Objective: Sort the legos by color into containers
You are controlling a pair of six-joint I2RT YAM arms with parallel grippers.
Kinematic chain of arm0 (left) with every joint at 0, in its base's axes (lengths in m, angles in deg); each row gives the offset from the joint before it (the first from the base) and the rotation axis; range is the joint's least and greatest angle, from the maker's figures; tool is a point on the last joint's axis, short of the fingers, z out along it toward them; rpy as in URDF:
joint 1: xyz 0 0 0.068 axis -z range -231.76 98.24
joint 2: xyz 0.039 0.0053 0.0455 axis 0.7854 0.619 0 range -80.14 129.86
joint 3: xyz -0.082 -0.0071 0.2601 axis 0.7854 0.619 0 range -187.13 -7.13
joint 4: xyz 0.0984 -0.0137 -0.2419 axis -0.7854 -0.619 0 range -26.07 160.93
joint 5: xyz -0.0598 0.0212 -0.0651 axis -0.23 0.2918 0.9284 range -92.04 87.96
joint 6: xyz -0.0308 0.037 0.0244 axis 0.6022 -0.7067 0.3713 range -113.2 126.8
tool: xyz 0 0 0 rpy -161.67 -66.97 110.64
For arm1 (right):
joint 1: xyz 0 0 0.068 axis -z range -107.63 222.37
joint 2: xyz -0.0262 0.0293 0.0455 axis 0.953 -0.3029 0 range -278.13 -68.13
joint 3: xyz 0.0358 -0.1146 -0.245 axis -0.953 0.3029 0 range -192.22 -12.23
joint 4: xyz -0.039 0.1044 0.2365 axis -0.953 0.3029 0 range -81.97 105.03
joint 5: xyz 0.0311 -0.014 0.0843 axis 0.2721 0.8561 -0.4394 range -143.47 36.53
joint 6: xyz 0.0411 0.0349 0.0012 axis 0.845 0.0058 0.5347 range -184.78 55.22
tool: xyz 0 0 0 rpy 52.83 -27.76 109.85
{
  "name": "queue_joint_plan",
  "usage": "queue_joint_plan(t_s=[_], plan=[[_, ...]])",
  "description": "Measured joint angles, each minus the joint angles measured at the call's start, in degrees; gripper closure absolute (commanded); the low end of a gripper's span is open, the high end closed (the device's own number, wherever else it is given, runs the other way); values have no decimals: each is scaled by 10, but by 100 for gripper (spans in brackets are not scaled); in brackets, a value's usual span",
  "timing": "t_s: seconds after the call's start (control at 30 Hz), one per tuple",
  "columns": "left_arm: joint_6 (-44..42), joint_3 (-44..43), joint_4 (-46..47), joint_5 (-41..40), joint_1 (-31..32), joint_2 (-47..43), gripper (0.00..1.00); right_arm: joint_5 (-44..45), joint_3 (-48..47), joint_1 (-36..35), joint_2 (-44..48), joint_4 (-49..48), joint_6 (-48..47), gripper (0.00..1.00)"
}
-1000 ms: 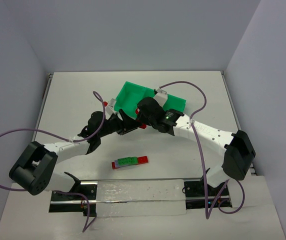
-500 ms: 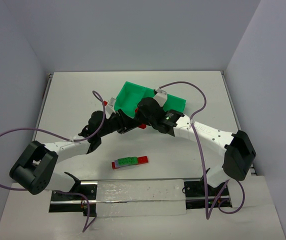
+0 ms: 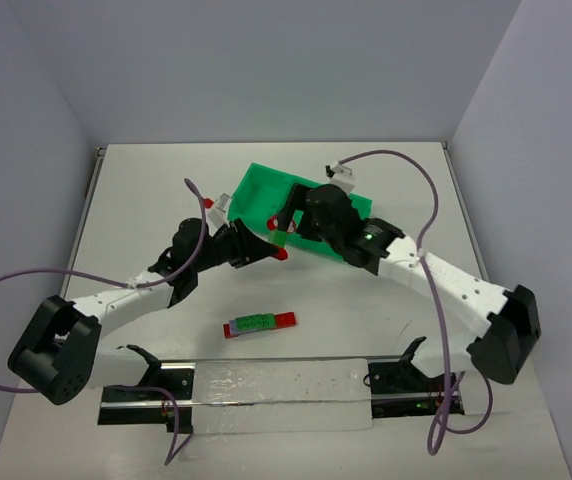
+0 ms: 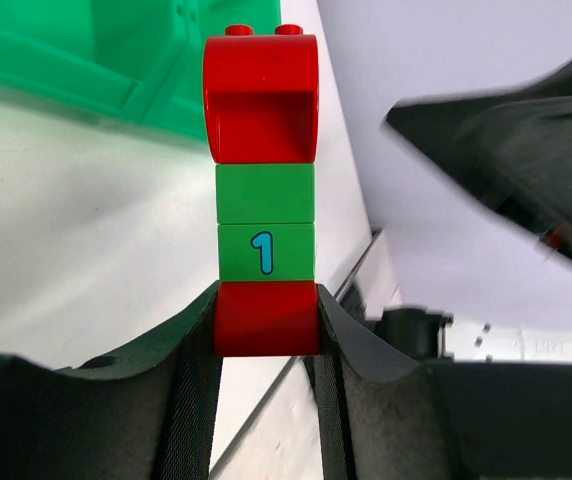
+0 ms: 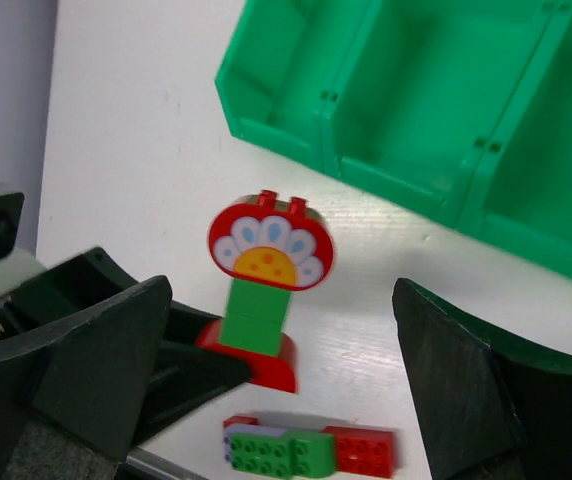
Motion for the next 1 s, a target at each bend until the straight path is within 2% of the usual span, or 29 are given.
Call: queue_joint_plan(t_s=[0.23,0.47,0.67,1.0], plan=[[-97,-81,-98,114,-52,-3,100,-186,80,100,136,-88,-176,0],[-173,-145,-159,247,-60,22,100,-372,92,136,134,-110,-286,0],[-222,-167,-205,305,-60,24,100,-516,103,188,118,-156,-299,0],[-256,-169,-236,339,-60,24,100,-668,107,248,70,-227,-283,0]])
